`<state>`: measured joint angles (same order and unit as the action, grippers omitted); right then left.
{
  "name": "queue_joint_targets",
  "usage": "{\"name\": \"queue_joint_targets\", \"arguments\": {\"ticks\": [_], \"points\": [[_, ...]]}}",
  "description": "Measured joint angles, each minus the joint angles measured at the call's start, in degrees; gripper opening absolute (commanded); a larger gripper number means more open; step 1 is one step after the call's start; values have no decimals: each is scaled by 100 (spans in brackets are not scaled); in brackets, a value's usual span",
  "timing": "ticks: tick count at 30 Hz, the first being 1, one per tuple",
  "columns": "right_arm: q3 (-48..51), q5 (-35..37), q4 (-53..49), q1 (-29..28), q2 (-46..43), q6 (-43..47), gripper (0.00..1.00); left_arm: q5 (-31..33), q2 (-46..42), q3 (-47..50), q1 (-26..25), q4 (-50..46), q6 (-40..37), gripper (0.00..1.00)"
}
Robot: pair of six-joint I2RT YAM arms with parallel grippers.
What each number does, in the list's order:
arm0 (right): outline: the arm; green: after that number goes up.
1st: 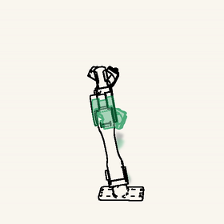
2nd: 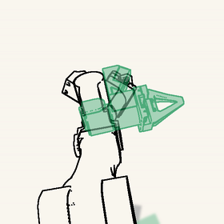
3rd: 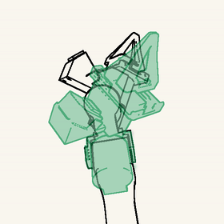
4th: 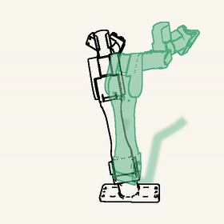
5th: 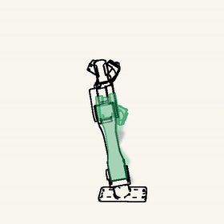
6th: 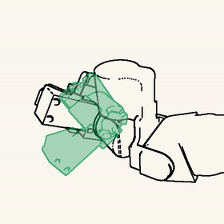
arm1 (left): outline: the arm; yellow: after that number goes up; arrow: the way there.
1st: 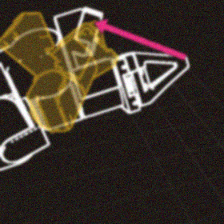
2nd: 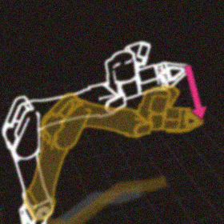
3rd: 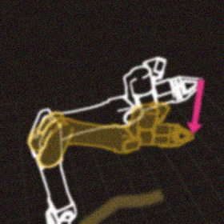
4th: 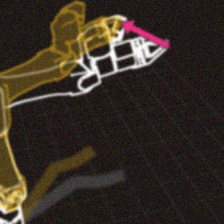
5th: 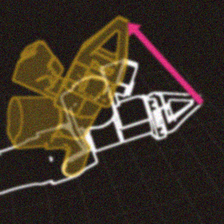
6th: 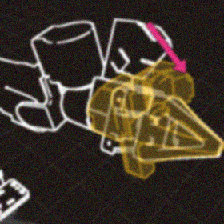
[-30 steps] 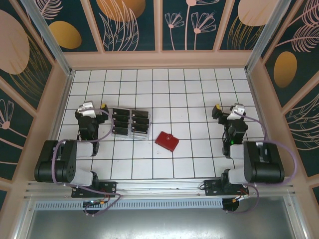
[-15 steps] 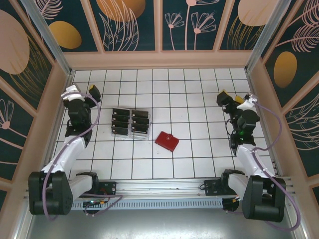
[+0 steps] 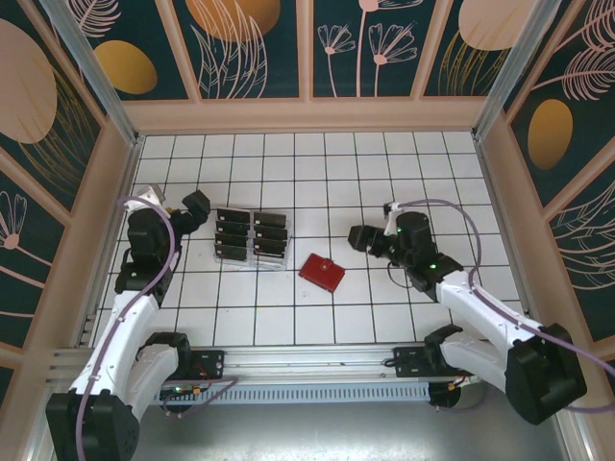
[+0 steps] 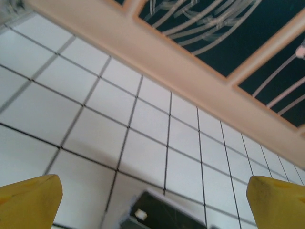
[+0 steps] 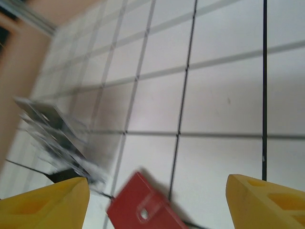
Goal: Put the credit cards into the card holder
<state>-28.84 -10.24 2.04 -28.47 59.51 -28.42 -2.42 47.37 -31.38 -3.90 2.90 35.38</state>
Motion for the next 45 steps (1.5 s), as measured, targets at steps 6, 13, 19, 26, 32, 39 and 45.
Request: {"name": "queue_joint_targets", "arguments": {"ticks": [6,13,19,26,32,39,45], "points": [[-157,533,-428,-549,951,197,74,-57,149,81,-466,-96,225,99],[-564,750,-511,-1014,1574,308,74,-59,339,323,-511,-61,282,99],[-828,916,-562,-1460,1867,299,72,-125,627,485,-514,162,282,99],[-1377,1268,-570,-2297,2170,195,75,-162,850,669,-514,566,282,99],[-1864,1742,-485,-2944,2811,127,78,-162,1012,750,-518,997,343,99],[-2140,2179,-334,-3300,3571,136,79,-85,1309,756,-518,1412,393,99],[-2181,2345,-116,-3329,3829,151,80,55,1725,754,-518,1722,396,99]]}}
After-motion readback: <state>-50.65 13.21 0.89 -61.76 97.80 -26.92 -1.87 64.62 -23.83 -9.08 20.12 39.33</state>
